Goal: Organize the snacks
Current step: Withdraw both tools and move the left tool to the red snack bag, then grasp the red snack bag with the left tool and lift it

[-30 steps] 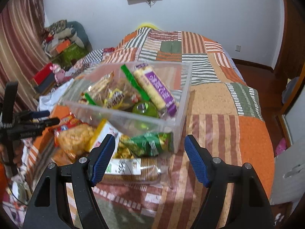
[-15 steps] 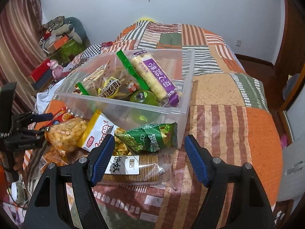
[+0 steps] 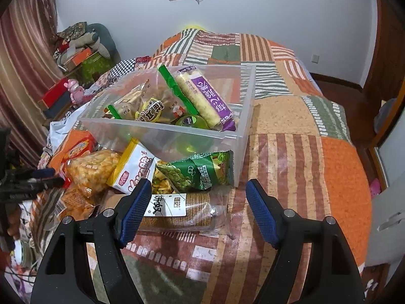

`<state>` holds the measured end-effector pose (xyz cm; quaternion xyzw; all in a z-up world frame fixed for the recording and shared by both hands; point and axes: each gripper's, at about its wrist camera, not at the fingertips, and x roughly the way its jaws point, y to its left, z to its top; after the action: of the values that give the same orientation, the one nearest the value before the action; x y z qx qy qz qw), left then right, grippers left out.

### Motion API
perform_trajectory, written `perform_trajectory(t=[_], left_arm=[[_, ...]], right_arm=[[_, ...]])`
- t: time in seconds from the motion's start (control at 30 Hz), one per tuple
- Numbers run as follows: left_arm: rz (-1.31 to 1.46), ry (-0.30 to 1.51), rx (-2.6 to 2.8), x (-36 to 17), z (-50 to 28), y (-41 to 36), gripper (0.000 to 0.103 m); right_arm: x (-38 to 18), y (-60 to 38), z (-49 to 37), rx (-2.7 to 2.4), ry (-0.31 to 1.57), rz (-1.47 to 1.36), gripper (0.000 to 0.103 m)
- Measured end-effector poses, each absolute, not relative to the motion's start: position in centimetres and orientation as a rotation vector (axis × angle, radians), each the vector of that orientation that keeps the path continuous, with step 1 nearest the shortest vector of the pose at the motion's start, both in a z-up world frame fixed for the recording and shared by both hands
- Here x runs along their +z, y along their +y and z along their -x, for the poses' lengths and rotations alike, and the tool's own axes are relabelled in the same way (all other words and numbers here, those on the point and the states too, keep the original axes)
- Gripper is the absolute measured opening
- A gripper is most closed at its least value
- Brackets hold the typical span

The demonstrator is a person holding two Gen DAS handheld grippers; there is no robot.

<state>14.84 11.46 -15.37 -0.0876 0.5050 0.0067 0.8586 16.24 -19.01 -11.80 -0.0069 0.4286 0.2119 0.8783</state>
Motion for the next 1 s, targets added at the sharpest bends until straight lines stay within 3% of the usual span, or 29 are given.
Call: perform_trajectory(t=[0.23, 0.47, 0.67, 0.83, 1.0], left_arm=[[0.181, 1.019, 0.017, -13.7, -18.5, 9.2, 0.067], [0.121, 1.054, 0.155, -16.5, -22.5, 8.2, 0.068], [0.046, 1.023, 0.175, -16.5, -20.6, 9.0, 0.069], [0.015, 1.021, 0.177, -16.4, -17.8, 11.3, 0.08], [0.02, 1.05, 0.187, -16.8, -16.2, 13.5, 0.081]], right_arm=[[-12.5, -19.1, -17.0, 0.436, 0.914, -0.016, 0.077], [-12.9, -19.1, -17.7, 0.443, 0.942, -0.063, 0.077], [-12.2, -18.0, -18.2, 0.403, 0.896, -0.041, 0.092], [-12.8, -17.1, -19.1, 0.385, 0.911, 0.007, 0.093], [-13.6, -16.9, -19.8, 0.359, 0.921, 0.043, 0.092]])
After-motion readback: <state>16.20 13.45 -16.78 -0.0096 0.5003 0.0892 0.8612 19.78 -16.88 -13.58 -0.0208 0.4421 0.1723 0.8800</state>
